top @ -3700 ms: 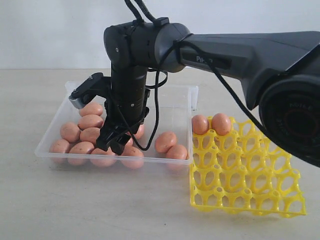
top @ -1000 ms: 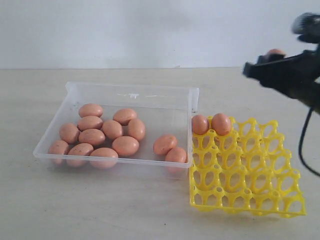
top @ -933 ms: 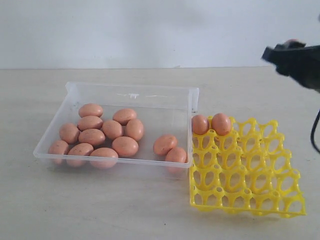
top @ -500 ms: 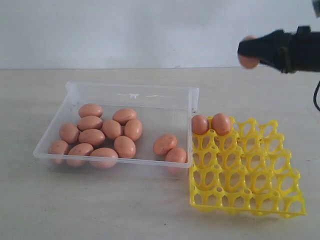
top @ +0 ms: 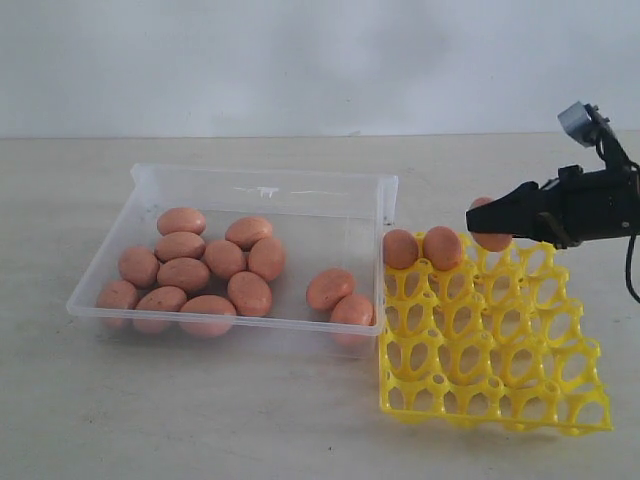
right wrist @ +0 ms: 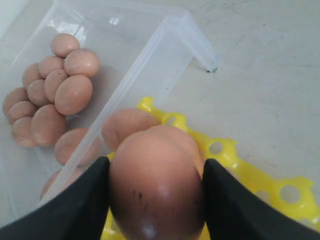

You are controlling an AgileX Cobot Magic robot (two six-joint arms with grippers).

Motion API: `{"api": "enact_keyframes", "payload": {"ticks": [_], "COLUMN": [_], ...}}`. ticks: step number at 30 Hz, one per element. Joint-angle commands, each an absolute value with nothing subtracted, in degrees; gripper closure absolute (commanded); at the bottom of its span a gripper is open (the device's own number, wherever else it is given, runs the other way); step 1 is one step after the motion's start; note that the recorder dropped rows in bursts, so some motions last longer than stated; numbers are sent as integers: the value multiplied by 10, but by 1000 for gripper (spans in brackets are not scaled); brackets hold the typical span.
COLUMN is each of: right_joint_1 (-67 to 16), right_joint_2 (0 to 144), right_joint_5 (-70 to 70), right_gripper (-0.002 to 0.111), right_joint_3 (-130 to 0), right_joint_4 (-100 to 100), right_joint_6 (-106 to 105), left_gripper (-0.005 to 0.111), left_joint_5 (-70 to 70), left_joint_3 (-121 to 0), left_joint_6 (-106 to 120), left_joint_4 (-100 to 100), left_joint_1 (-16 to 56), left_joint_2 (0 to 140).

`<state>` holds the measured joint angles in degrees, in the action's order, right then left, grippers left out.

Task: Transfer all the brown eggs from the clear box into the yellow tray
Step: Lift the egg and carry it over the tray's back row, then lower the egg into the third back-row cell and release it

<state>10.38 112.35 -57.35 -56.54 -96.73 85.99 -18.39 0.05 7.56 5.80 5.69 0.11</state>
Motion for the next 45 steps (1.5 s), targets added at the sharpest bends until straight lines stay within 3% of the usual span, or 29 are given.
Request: {"api": "enact_keyframes", "payload": {"ticks": [1,21,23,30,32,45], "right_joint_1": [107,85,85,85,85,85], "right_joint_2": [1121,1146,1146,1146,1146,1132], "right_joint_5": [-535,-463,-460,-468,-470,-513], "right_gripper": [109,107,101,63,56,53], "right_joint_3": [-562,-562,-562,-562,-562,-562], "right_joint_4": [-962,-931,-928,-917,-917,-835], "right_joint_6": [840,776,776,776,776,772], "left_gripper": [111,111,111,111,111,111], "left_joint_5": [-180,-180,-180,-180,-180,-180], "left_joint_3": [0,0,0,0,0,0], "left_joint_6": [76,76,76,76,76,76], "left_joint_4": [54,54,54,54,54,54], "left_joint_1": [59,59,59,59,59,59], "left_joint_2": [0,0,0,0,0,0]}}
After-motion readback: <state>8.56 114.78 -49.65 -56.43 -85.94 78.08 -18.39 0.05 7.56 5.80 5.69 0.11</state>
